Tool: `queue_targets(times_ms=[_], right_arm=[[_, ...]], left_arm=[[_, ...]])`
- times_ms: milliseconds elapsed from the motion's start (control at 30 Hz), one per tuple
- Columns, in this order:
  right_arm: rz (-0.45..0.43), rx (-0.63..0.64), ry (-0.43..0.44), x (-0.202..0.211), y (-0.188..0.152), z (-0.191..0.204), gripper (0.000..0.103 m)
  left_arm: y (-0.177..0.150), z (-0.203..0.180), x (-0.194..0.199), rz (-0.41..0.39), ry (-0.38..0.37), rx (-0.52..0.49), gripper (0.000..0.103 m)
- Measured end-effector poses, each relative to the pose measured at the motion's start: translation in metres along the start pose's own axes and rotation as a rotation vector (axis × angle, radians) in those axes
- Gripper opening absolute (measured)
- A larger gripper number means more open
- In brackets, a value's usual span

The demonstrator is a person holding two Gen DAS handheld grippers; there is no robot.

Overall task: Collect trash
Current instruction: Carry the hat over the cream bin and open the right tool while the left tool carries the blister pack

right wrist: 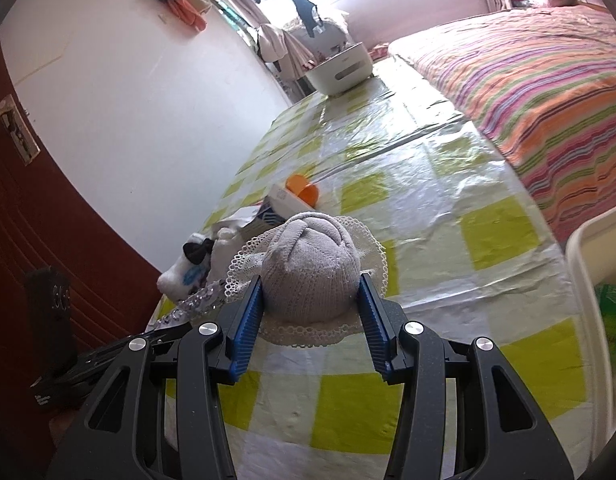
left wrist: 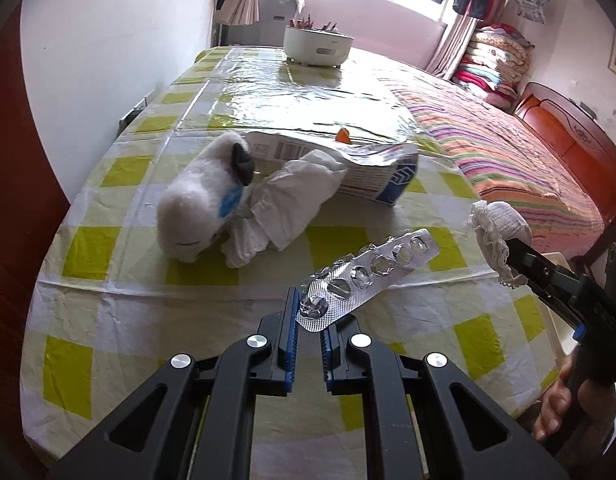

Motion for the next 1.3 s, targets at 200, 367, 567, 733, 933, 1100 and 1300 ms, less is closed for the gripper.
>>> queue_targets(times_ms=[200, 367, 567, 733, 933, 1100, 1300], right_arm=[[-0.025, -0.018, -0.031, 0.016, 0.000, -0.015, 0.046], [-0.046, -0.033, -0.055, 0.028, 0.000, -0.028, 0.046], [-0.073, -0.054, -0.078, 0.046, -0.001, -0.043, 0.046], [-0.098, -0.075, -0.105, 0.063, -0.003, -0.058, 0.046], [-0.129, -0.116, -0.139, 0.084, -0.007, -0.084, 0.046], [-0.155, -0.146, -0.166, 0.100, -0.011, -0.100, 0.046], [-0.179, -0.178, -0.197, 0.116, -0.019, -0.117, 0.046]], left_arm=[[-0.004, -0.014, -0.001, 0.014, -0.014, -0.020, 0.010], [-0.009, -0.029, -0.001, 0.022, -0.025, -0.045, 0.010], [-0.017, -0.050, -0.001, 0.031, -0.042, -0.083, 0.010], [-0.023, -0.067, -0.001, 0.038, -0.058, -0.109, 0.010], [-0.030, -0.089, -0.002, 0.052, -0.077, -0.146, 0.010], [-0.036, -0.108, -0.004, 0.064, -0.092, -0.176, 0.010], [-0.045, -0.131, -0.006, 0.080, -0.108, -0.214, 0.010]])
Point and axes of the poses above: each gripper's, at about its wrist camera, not at the fingertips, and x roughly against the way its jaws point, z to its left, y to its top, the point moved 7 cm from there along -x, roughly the way its jaws point, and after that the axes turned 13 degrees about x, right-handed, at the moved point
